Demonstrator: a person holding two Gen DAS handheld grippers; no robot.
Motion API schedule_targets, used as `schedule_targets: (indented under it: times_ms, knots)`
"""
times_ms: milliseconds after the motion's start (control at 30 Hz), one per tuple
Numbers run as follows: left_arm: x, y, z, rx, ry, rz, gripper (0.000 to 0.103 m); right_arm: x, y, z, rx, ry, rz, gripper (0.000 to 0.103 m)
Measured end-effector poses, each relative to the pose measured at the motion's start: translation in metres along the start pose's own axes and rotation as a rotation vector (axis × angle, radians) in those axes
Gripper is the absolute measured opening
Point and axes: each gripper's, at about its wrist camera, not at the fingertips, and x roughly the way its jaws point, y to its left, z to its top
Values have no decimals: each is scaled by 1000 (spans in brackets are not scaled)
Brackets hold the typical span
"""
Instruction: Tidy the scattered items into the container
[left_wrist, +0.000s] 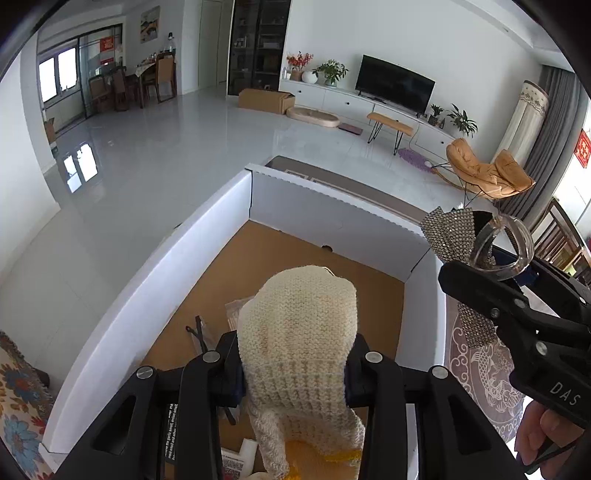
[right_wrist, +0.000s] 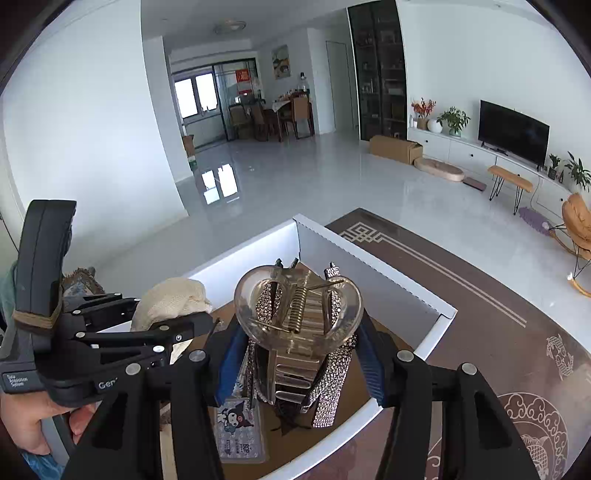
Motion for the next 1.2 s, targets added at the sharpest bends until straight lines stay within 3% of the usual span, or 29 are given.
schedule_targets:
  times_ms: [167,233,300,467,500,533,667,833,1000,1100,1200]
  knots:
    - [57,7,-9,-46,104,17,42,77,-11,-9,25,123,-58,56]
    - [71,10,-14,-76,141,25,54,106,-22,-18,86,221,-23,66]
    - [78,13,-21,-99,173,56,68,122,-32,-26,132,280,39,68]
    - [59,13,-36,-128,145,103,73,97,-36,-29,122,192,4,70]
    - [52,11,-40,-127,137,118,78,88,-37,-30,118,178,-3,71]
    - [44,8,-44,-119,121,148,84,78,-37,-30,109,166,-8,71]
    - [0,-4,-59,-118,34,258,88,38,-35,-36,50,155,-7,71]
    - [-39,-17,-73,-186,-33,249,90,-11,-28,-51,3,122,27,71]
    - [-65,-24,-77,-218,-70,281,90,-21,-14,-58,-86,119,-16,71]
    - [-72,-22,-76,-239,-75,283,103,-23,-6,-57,-105,108,-17,71]
    - [-81,-18,-79,-258,-129,296,103,-24,1,-55,-109,100,-6,71]
